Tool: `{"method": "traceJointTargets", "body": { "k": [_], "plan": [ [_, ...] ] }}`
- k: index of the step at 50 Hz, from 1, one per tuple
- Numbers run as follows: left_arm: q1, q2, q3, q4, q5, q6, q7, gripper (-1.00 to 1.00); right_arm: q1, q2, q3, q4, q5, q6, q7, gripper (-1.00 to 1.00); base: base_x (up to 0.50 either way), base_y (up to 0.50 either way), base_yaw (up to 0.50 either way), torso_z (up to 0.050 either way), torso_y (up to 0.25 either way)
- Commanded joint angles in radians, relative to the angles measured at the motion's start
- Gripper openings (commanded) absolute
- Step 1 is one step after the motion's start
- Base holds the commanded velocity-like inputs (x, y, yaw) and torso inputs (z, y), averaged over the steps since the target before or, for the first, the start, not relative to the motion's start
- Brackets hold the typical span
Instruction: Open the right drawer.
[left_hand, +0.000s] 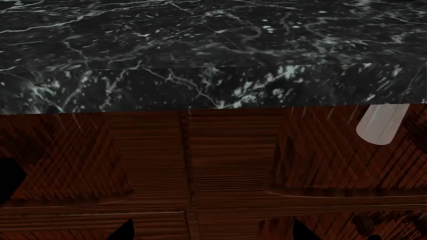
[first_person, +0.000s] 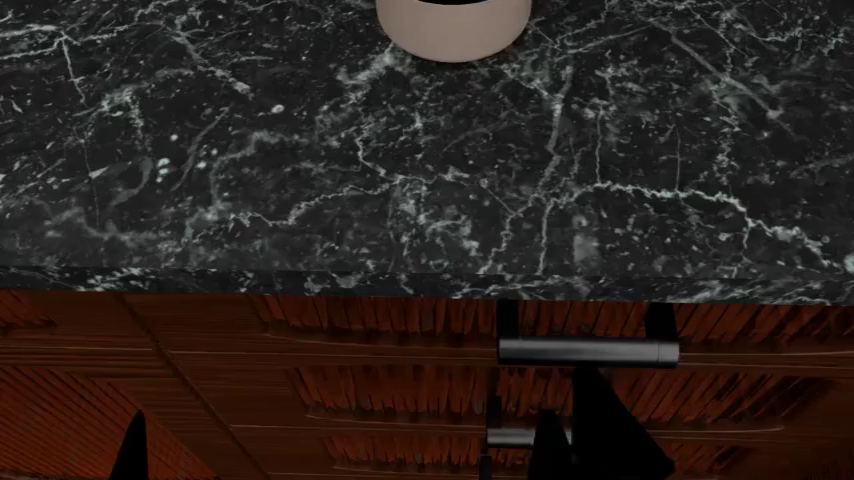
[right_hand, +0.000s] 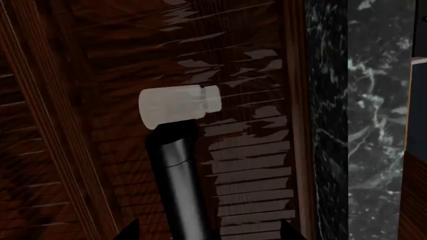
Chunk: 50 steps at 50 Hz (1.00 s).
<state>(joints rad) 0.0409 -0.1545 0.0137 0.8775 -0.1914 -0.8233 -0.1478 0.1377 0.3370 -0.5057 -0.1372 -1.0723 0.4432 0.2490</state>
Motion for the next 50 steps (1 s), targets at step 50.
{"method": "traceJointTargets", "body": {
  "k": [50],
  "plan": [
    [-0.001, -0.026, 0.013, -0.009, -0.045, 0.018, -0.039, 1.00, 0.159, 0.005, -0.053, 0.263, -0.137, 0.041, 0.002, 1.00, 0.00, 0.00, 0.00, 0.000, 0.000]
  ]
}}
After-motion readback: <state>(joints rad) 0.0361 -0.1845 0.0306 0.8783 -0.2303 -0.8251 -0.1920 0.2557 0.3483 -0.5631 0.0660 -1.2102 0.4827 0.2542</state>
